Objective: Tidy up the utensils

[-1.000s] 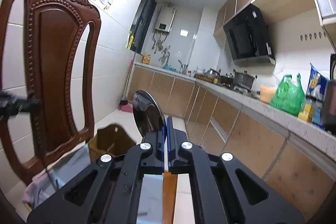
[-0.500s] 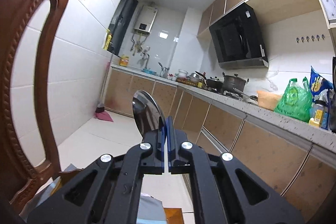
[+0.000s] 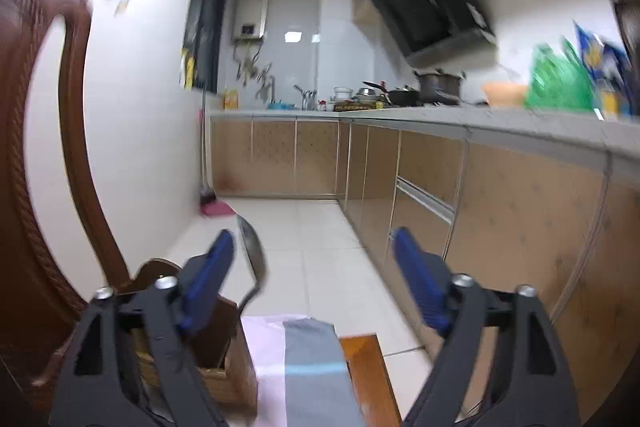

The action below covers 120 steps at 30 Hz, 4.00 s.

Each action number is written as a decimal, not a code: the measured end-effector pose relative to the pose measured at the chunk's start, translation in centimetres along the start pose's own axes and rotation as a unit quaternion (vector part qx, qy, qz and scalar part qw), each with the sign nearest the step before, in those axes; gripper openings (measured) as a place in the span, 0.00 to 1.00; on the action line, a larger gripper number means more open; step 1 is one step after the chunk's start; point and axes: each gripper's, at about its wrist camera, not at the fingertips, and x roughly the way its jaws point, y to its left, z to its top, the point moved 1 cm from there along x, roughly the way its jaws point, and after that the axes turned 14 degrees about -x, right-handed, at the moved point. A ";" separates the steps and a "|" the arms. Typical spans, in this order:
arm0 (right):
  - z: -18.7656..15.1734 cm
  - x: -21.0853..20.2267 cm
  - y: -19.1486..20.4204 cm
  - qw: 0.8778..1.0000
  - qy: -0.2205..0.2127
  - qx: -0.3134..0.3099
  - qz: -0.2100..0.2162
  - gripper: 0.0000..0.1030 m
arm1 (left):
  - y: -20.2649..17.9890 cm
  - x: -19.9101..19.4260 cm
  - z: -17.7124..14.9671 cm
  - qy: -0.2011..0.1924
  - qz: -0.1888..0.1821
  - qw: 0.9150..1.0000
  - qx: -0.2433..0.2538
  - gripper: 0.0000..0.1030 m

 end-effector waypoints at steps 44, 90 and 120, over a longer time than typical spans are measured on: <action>-10.3 -11.3 -6.7 0.987 0.088 0.071 0.113 0.97 | -3.7 4.3 0.4 -0.049 0.039 0.996 0.066 0.96; -17.2 -15.4 1.6 0.936 0.197 0.104 0.274 0.89 | 0.7 -7.7 -11.4 -0.036 0.022 0.997 0.069 0.91; -18.9 -7.7 6.3 0.875 0.226 0.218 0.368 0.03 | 5.0 -3.1 -11.2 0.036 0.041 0.998 0.008 0.91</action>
